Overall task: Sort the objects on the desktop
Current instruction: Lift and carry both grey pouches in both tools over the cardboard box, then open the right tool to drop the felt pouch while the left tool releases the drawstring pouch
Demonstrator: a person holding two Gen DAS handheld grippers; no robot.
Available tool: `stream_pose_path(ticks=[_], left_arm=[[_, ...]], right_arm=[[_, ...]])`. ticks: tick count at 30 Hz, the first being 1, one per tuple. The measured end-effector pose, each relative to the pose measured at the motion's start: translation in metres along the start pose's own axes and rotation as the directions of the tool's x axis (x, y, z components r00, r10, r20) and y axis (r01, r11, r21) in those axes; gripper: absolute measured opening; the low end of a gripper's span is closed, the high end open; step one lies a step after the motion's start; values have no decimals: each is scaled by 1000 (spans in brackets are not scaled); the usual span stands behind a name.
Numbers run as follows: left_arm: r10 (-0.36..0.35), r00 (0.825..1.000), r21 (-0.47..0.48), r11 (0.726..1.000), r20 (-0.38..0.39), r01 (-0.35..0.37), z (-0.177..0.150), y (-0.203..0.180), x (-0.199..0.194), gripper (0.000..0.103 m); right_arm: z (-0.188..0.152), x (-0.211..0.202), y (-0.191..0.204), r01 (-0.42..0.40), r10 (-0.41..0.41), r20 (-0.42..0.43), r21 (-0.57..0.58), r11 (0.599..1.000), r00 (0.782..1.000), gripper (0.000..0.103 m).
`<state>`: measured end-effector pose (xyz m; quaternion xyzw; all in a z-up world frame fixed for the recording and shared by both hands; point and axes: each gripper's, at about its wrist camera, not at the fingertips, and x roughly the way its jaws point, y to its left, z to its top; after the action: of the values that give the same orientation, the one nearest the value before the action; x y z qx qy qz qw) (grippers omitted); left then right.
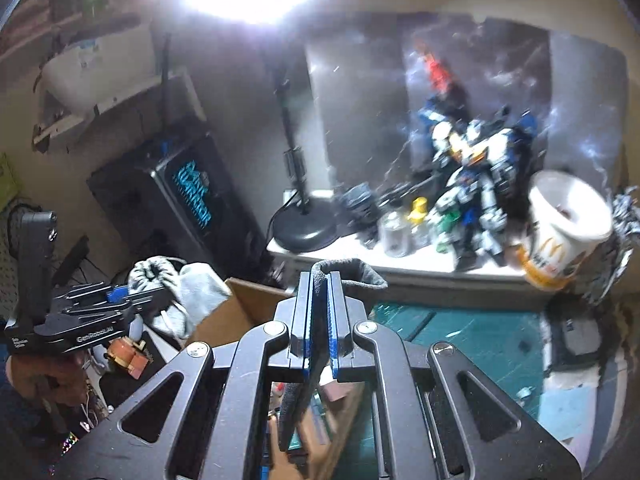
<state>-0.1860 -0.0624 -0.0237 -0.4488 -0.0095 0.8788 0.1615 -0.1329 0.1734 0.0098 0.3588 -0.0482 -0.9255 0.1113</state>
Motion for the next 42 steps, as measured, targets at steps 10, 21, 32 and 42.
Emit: stream_pose_path(ticks=[10,21,32,42], left_arm=[[-3,981,31,999,-196,9,-16,20,50,26],[16,934,35,999,-356,-4,-41,31,107,26],[41,887,52,998,-461,-19,-68,32,146,26],[101,865,99,993,-492,-59,-78,29,153,31]], right_arm=[[-21,68,56,-49,42,-160,-40,998,986,7],[-62,137,69,-88,66,-339,-50,995,939,7],[-93,181,68,-112,90,-455,-21,994,886,7],[-118,195,67,-104,86,-522,-5,995,849,13]])
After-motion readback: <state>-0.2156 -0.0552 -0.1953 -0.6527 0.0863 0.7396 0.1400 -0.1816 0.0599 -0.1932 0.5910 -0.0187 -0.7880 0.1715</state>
